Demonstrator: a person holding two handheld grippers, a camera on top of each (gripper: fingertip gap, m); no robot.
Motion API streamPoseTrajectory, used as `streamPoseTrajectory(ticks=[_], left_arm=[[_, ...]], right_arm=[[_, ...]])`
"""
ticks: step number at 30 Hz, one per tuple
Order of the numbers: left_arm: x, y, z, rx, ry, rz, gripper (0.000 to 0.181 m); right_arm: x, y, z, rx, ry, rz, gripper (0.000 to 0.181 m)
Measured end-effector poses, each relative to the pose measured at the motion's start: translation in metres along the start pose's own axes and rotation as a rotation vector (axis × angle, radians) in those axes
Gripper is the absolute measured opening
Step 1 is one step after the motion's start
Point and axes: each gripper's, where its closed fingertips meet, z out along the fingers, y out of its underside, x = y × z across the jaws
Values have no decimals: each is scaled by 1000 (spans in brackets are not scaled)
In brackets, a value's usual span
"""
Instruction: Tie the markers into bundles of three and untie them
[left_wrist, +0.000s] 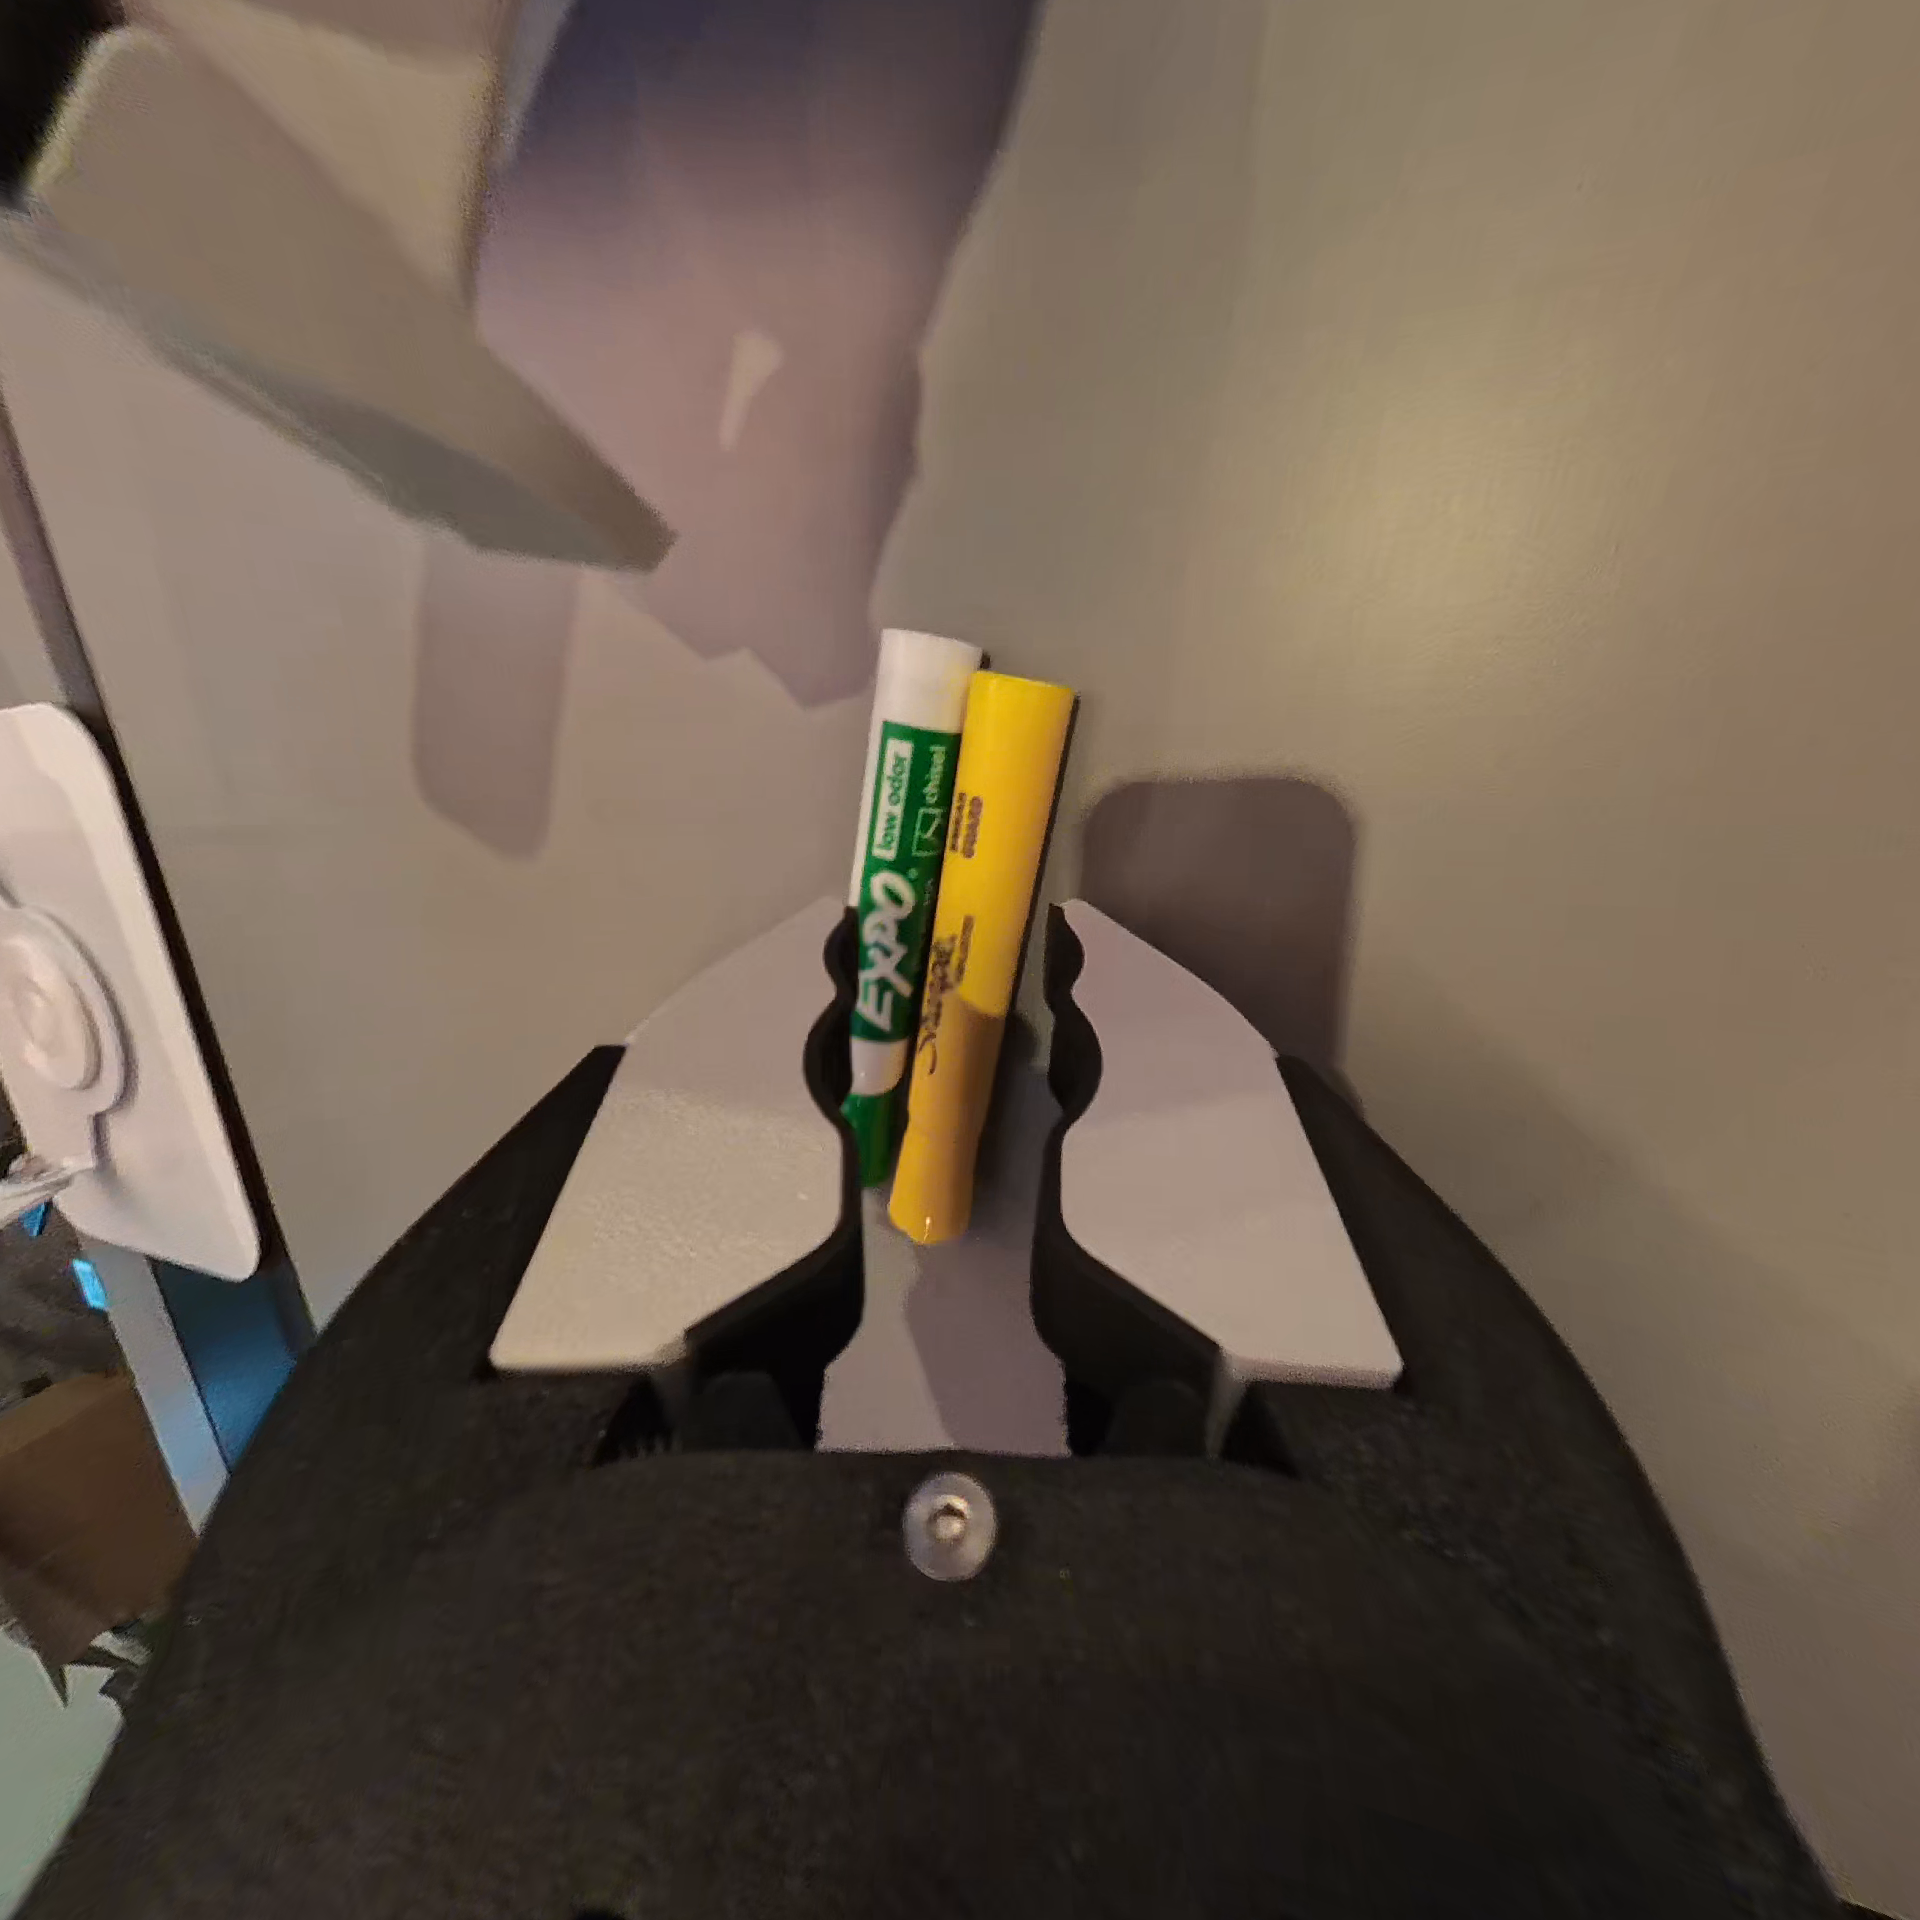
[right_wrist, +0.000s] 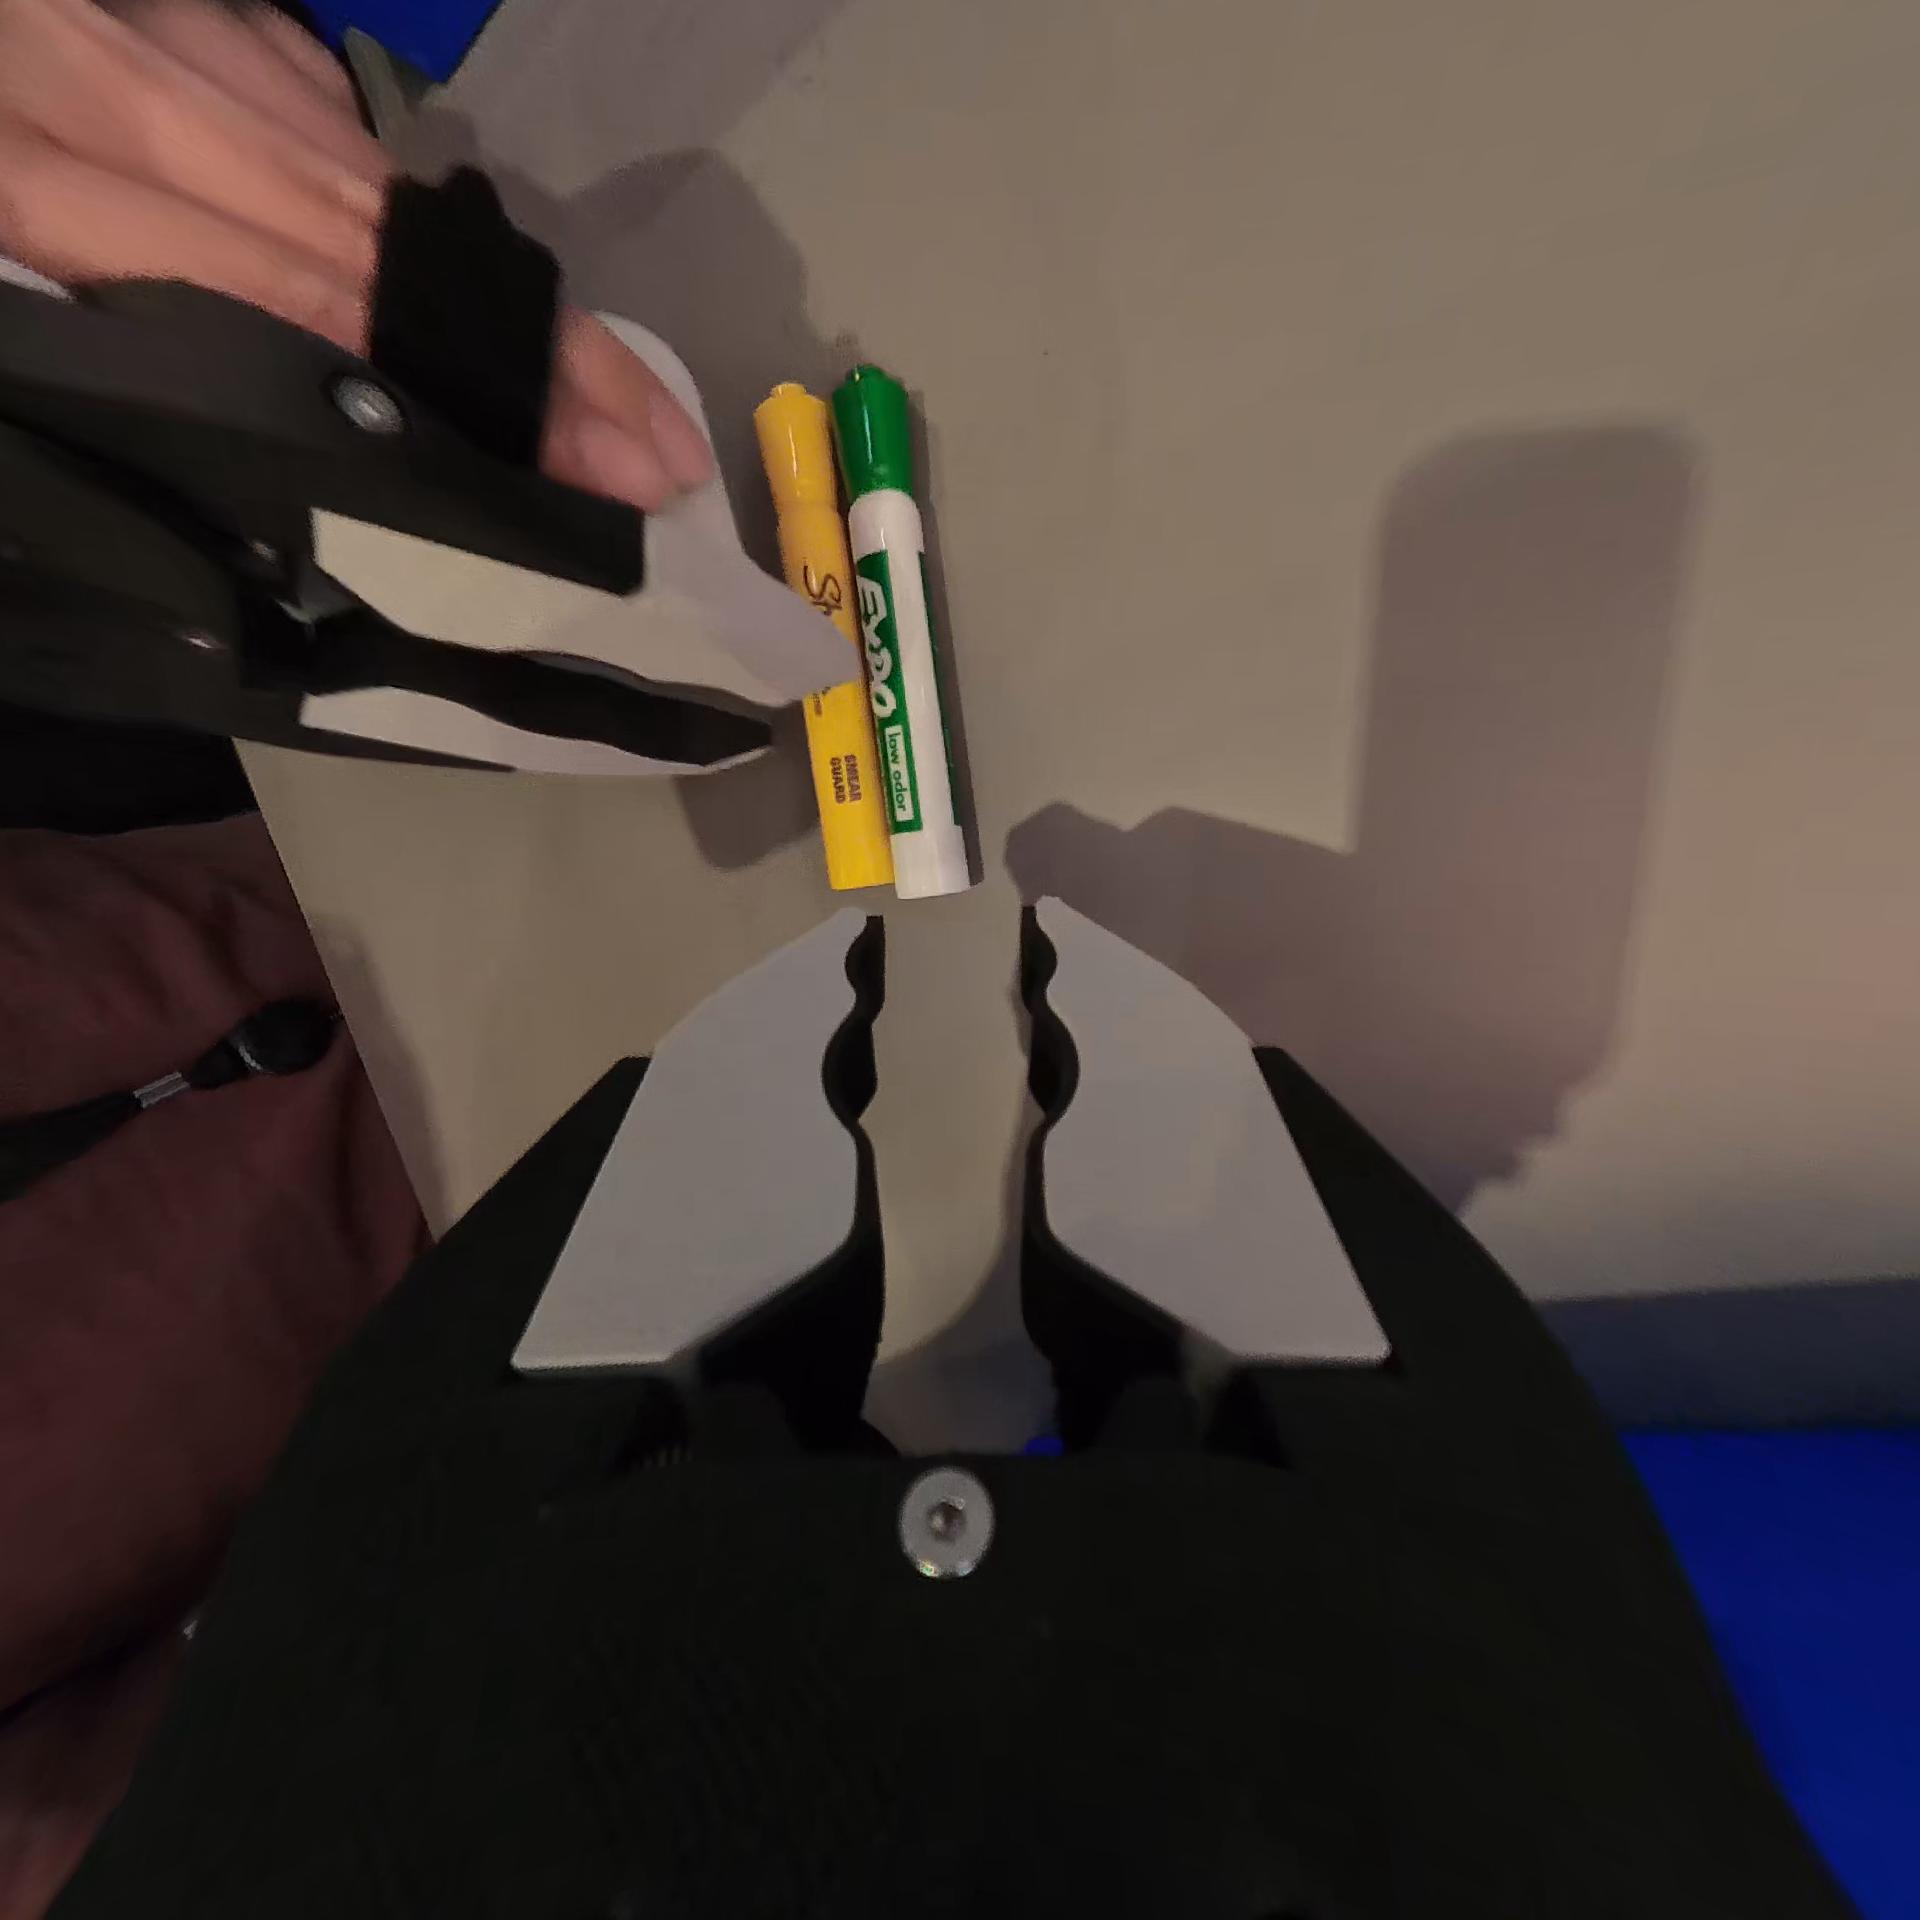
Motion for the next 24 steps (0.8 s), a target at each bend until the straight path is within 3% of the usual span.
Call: streamPoseTrajectory(ticks=[3, 7, 10, 13, 16, 18, 24], left_arm=[[-7, 7, -22, 43, -50, -59, 36], [-29, 31, -85, 181, -118, -266, 36], [-67, 83, -143, 228, -255, -418, 36], [-102, 165, -177, 114, -392, -491, 35], [-119, 238, -179, 5, -407, -580, 33], [-125, 268, -168, -33, -375, -640, 32], [-149, 305, -119, -104, -351, -626, 31]], right_arm=[[0, -3, 0, 17, 6, 10, 26], [-14, -17, 11, 35, -3, -50, 27], [-27, -25, 24, 18, -4, -101, 27], [-57, -36, 34, 26, -75, -166, 27], [-88, -39, 46, 0, -92, -297, 32], [-104, -39, 57, -27, -68, -388, 39], [-118, -46, 80, -53, 38, -532, 41]])
